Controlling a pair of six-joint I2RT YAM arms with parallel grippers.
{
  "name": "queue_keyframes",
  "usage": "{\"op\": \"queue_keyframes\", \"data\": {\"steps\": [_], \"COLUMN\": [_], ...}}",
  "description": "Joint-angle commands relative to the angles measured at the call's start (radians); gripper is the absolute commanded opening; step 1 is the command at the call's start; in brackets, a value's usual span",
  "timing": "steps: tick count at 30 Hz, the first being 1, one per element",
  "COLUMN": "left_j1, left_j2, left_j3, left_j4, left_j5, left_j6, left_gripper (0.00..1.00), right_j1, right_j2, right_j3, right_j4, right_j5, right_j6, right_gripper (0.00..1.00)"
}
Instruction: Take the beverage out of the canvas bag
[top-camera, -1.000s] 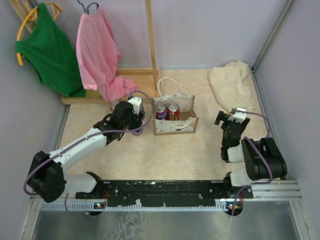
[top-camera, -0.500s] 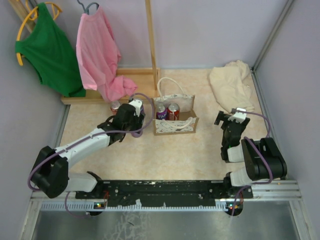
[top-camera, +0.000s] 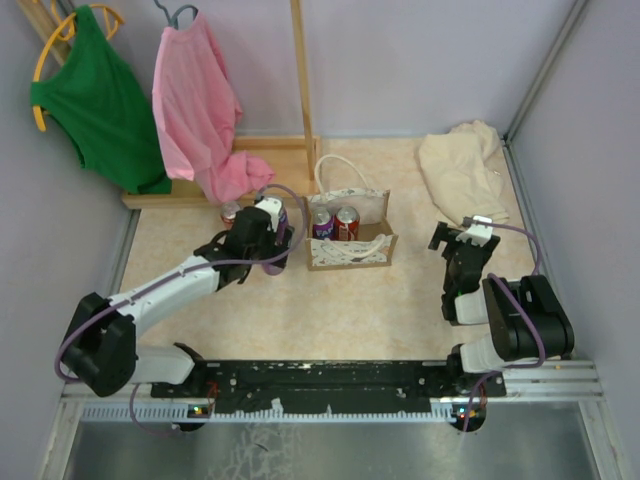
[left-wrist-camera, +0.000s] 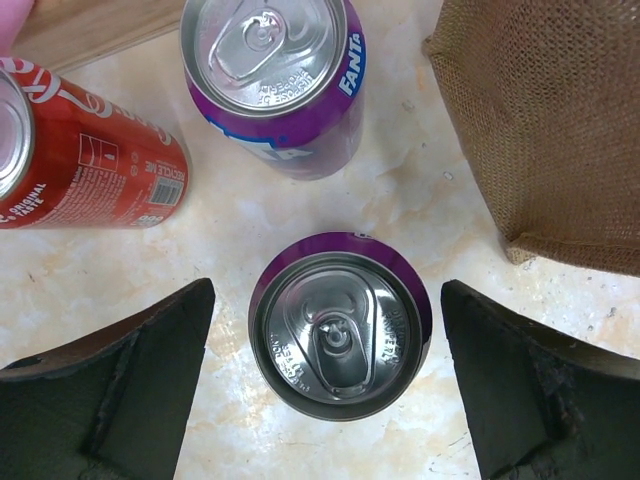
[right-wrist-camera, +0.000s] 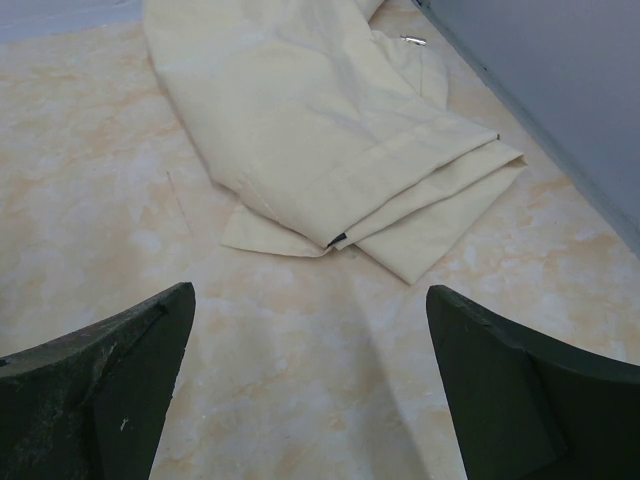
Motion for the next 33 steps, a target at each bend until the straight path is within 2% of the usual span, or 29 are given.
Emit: {"op": "queue_keyframes", "data": {"steps": [1, 8, 14, 23, 29, 33], "left_j1": [0.002, 0.002, 0.002, -0.004, -0.017, -0.030], "left_j2": [-0.044, -0.130, -0.142, 0.015, 0.145, 0.252], "left_j3": [0.062, 0.196, 0.322, 0.512, 0.600, 0.673], "left_j4": [-0.031, -0.109, -0.119, -0.036, 0.034, 0.013], "left_j5": [-0.011, 0.005, 0.096, 0.365, 0.535, 0.606], "left_j6": [-0.012, 0.071, 0.142, 0.257, 0.322, 0.376], "left_gripper": [1.00, 1.00, 1.00, 0.95, 0.82, 0.80], "right_j1": [0.009, 0.009, 0.009, 0.009, 0.009, 0.009], "right_j2": [0.002, 0.002, 0.002, 0.002, 0.002, 0.002], "right_j3": [0.014, 0.014, 0.013, 0.013, 0.014, 0.014], "right_j4": [0.043, 0.043, 0.042, 0.043, 0.042, 0.043], "right_j5": [0.017, 0.017, 0.017, 0.017, 0.017, 0.016], "right_j6": [-0.011, -0.011, -0.012, -0.011, -0.010, -0.010], "right_gripper": [0.99, 0.99, 0.99, 0.99, 0.99, 0.99]}}
